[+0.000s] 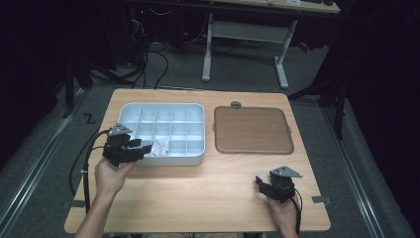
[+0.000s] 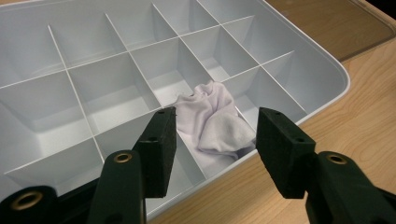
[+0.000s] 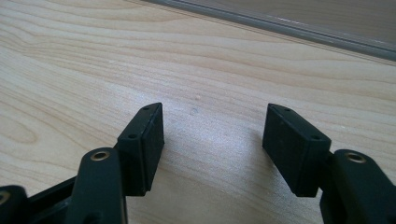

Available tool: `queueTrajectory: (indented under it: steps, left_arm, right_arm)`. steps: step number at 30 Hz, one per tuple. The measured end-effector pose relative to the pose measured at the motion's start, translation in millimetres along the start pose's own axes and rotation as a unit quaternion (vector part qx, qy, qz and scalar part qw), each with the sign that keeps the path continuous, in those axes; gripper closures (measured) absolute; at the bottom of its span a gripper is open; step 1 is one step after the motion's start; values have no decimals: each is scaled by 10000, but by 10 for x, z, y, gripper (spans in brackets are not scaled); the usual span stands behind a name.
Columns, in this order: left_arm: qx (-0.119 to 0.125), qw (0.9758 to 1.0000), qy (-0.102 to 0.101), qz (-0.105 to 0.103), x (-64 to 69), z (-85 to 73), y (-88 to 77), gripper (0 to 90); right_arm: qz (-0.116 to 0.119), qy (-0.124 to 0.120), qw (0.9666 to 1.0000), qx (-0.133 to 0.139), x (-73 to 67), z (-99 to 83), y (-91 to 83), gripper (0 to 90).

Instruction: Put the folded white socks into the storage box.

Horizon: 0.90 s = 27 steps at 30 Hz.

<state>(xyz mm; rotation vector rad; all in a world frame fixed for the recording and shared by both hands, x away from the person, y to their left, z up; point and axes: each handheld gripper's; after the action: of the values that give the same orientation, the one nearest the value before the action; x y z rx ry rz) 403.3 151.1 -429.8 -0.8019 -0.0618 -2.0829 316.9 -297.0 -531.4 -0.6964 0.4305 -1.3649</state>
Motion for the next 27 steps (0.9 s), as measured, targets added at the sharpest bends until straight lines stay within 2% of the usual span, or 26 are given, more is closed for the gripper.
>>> queueTrajectory:
  steps: [7, 20, 22, 25, 27]
  left_arm:
    - [77, 10000, -43, -42, 1, -8, -87, 483]
    - [42, 10000, -13, -71, 18, -51, -227, 456]
    - [70, 9999, -75, -123, 26, -51, -256, 454]
    - [104, 9992, -293, -253, 38, -46, -298, 451]
    - [123, 9992, -302, -252, 47, -59, -312, 450]
  right_arm:
    - [-1, 0, 10000, 1, 0, 0, 0, 391]
    - [0, -12, 10000, 5, 2, 0, 1, 391]
    - [1, -13, 10000, 5, 2, 0, 1, 391]
    - [-1, 0, 10000, 0, 0, 0, 0, 391]
    - [0, 0, 10000, 0, 0, 0, 0, 391]
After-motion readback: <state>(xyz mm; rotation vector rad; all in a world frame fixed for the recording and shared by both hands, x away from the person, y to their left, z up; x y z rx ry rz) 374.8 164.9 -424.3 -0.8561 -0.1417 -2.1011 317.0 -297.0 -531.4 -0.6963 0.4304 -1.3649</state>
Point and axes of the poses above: each handheld gripper's, and its own axes: y roughly forward along the jaws, z roughly out of its top, x roughly to its right, and after that the axes turned 8 degrees about -z, right-handed
